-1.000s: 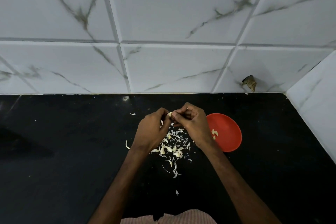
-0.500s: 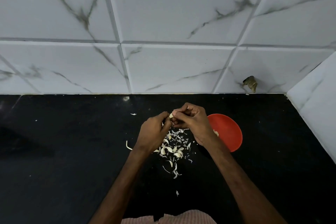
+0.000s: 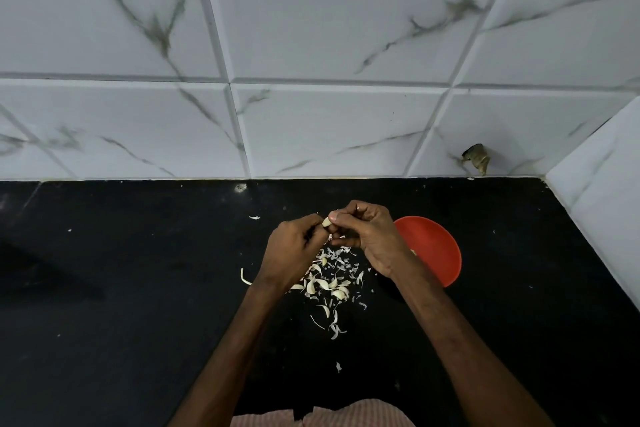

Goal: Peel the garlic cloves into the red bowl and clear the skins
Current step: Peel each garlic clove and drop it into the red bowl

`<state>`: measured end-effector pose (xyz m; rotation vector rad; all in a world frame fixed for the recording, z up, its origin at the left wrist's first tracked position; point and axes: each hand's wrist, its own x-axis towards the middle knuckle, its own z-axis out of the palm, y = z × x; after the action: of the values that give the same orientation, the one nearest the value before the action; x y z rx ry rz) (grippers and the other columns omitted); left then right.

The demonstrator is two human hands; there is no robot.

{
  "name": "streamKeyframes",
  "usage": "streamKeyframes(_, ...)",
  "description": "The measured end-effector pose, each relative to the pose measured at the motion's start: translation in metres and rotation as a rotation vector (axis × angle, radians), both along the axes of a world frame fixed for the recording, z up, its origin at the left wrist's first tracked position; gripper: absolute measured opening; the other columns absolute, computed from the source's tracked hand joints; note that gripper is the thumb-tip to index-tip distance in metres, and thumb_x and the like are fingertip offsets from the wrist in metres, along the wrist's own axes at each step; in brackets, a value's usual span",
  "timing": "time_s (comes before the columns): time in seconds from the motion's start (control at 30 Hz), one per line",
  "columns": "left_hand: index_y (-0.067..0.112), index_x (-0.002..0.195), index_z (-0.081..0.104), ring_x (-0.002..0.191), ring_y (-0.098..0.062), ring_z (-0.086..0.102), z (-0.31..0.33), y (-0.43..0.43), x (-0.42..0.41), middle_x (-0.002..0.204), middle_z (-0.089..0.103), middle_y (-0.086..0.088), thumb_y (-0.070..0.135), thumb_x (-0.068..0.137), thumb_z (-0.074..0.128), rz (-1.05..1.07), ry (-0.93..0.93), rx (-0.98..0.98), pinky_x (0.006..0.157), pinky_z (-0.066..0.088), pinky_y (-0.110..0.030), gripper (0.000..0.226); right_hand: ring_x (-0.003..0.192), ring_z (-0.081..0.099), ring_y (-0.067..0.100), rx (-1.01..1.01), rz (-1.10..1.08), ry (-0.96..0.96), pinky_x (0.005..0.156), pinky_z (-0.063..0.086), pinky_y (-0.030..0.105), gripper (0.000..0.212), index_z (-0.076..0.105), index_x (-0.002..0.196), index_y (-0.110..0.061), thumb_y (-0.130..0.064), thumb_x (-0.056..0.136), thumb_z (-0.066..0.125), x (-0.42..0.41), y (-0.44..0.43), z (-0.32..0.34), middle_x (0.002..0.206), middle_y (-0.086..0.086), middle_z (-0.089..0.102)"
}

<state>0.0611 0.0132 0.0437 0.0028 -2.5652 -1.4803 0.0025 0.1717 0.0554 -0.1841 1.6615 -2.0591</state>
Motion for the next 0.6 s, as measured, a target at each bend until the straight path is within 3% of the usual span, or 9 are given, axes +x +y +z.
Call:
streamKeyframes(0.23, 0.017, 0.066, 0.056, 0.051, -0.012, 0.039, -0.0028, 0.001, -0.0005, 0.055, 0.051, -0.003, 0.009, 0.095, 0.052, -0.02, -0.046, 0.028, 0.052, 0.038, -0.043, 0.03, 0.066, 0.068, 0.016, 0.022, 0.046, -0.059, 0.058, 0.058, 0.025, 0.015, 0.075, 0.077, -0.01, -0.004, 0.09, 0.071, -0.0037, 0.0068, 0.0021, 0.076, 0.011, 0.071)
streamKeyframes(0.33, 0.015, 0.067, 0.057, 0.049, -0.011, 0.039, -0.0028, 0.0036, -0.0006, 0.053, 0.048, 0.002, 0.016, 0.092, 0.048, -0.034, -0.051, 0.056, 0.05, 0.036, -0.038, 0.027, 0.064, 0.067, 0.015, 0.03, 0.066, -0.078, 0.057, 0.057, 0.023, 0.019, 0.075, 0.074, -0.013, -0.005, 0.091, 0.07, -0.0038, 0.0075, 0.0022, 0.074, 0.01, 0.07)
streamKeyframes(0.43, 0.027, 0.065, 0.057, 0.05, -0.011, 0.039, -0.0012, 0.0033, -0.001, 0.054, 0.048, 0.006, 0.022, 0.088, 0.045, -0.047, -0.056, 0.099, 0.051, 0.034, -0.037, 0.026, 0.063, 0.066, 0.014, 0.024, 0.069, -0.095, 0.057, 0.057, 0.023, 0.019, 0.075, 0.073, -0.013, -0.006, 0.09, 0.07, -0.0041, 0.0058, 0.0027, 0.074, 0.009, 0.069)
streamKeyframes(0.5, 0.033, 0.066, 0.057, 0.052, -0.011, 0.041, -0.0009, 0.0019, -0.0012, 0.056, 0.052, 0.005, 0.023, 0.089, 0.046, -0.052, -0.041, 0.115, 0.051, 0.037, -0.04, 0.028, 0.065, 0.067, 0.013, 0.007, 0.06, -0.113, 0.059, 0.058, 0.023, 0.011, 0.075, 0.08, -0.011, -0.008, 0.09, 0.071, -0.0052, 0.0054, 0.0033, 0.076, 0.008, 0.07)
streamKeyframes(0.6, 0.029, 0.074, 0.064, 0.052, -0.009, 0.045, -0.0019, 0.0009, -0.0016, 0.06, 0.057, 0.004, 0.028, 0.092, 0.047, -0.021, -0.015, 0.141, 0.05, 0.037, -0.037, 0.025, 0.069, 0.067, 0.014, -0.004, 0.062, -0.115, 0.062, 0.059, 0.025, 0.006, 0.075, 0.092, -0.009, -0.013, 0.088, 0.073, -0.0061, 0.0046, 0.0033, 0.08, 0.008, 0.07)
